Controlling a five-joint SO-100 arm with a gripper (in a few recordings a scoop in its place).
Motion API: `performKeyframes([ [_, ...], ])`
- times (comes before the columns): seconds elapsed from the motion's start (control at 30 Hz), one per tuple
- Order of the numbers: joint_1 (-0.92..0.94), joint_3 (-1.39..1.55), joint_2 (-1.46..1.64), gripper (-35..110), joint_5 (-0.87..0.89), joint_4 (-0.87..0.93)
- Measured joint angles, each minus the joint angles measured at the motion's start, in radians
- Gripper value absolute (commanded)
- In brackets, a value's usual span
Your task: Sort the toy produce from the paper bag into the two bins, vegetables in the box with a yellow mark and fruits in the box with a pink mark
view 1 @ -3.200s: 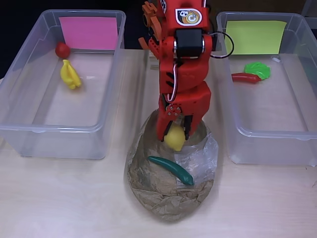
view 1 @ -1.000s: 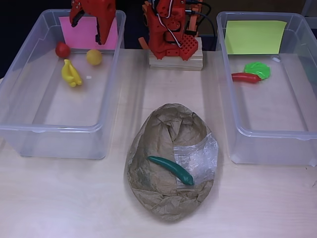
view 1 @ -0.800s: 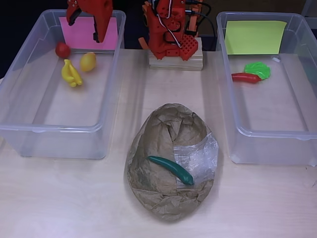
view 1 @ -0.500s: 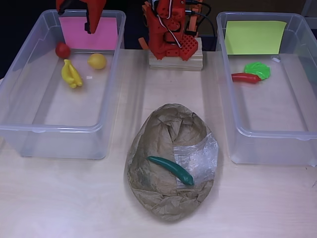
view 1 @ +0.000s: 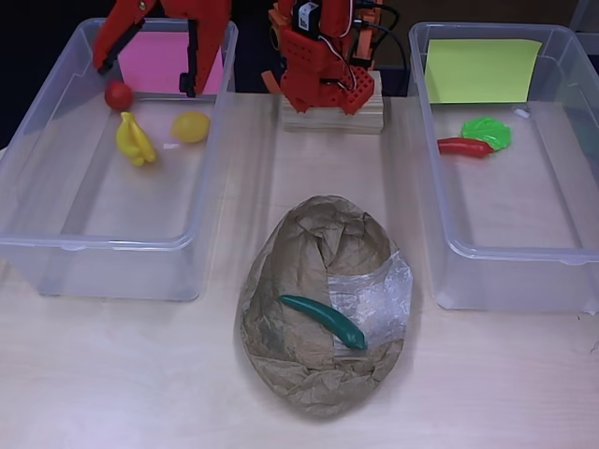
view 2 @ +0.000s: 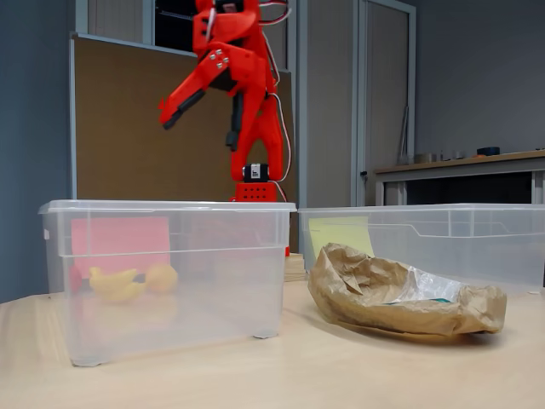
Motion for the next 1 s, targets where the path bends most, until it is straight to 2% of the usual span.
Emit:
performKeyframes([
  [0.3, -0.196, -0.121, -0.097, 45, 0.092, -0.003],
  [0.67, -0.549, -0.147, -0.126, 46, 0.354, 0.005],
  [0.83, -0.675, -0.161, -0.249, 46, 0.445, 0.005],
  [1.0, -0.779, -0.279, -0.445, 47, 0.439, 0.005],
])
